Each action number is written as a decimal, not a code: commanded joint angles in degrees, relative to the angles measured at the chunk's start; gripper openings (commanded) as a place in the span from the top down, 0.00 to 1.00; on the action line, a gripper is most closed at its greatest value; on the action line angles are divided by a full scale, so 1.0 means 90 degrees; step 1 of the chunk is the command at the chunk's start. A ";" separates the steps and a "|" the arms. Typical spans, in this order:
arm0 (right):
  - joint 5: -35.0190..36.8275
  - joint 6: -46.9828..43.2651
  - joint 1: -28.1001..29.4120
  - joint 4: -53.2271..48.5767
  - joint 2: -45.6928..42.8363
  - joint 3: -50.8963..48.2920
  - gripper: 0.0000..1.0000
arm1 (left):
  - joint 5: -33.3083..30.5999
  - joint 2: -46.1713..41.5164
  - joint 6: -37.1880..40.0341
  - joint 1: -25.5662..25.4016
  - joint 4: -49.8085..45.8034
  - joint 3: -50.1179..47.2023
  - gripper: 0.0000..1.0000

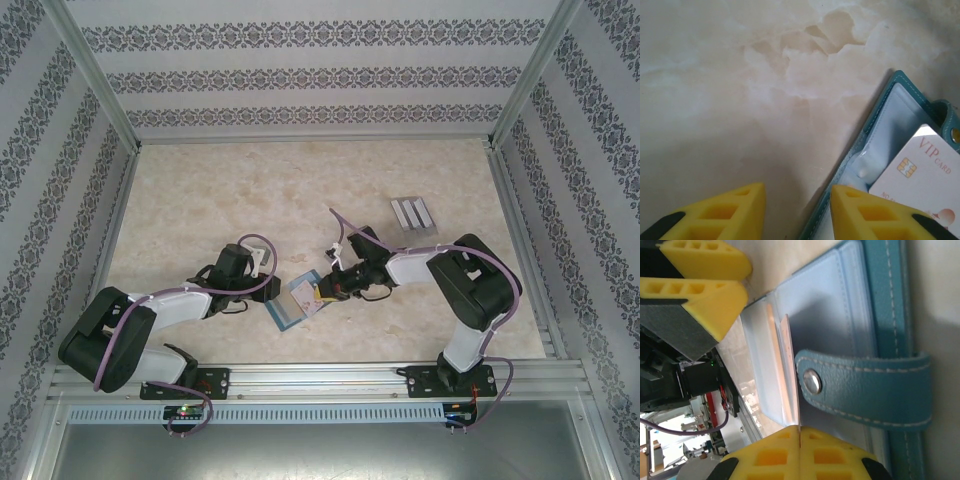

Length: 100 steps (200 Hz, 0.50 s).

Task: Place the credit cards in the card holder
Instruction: Insert the credit card into the card slot.

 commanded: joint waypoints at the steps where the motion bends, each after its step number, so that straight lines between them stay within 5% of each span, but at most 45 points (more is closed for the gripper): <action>1: -0.0110 0.0030 0.0094 0.0167 0.0116 0.0140 1.00 | 0.0029 0.0081 0.0115 -0.0057 -0.0240 0.0155 0.62; 33: -0.0272 0.0053 0.0116 0.0325 0.0214 0.0140 1.00 | -0.0100 -0.0316 -0.0740 -0.0036 -0.1124 0.0308 0.61; 67: -0.0387 -0.0041 0.0166 0.0432 0.0271 0.0131 1.00 | -0.0084 -0.1324 -0.1663 -0.0044 -0.2656 0.0469 0.46; 100: -0.0510 -0.0070 0.0254 0.0674 0.0443 0.0222 1.00 | 0.0334 -0.2193 -0.2272 -0.0059 -0.3252 0.0167 0.56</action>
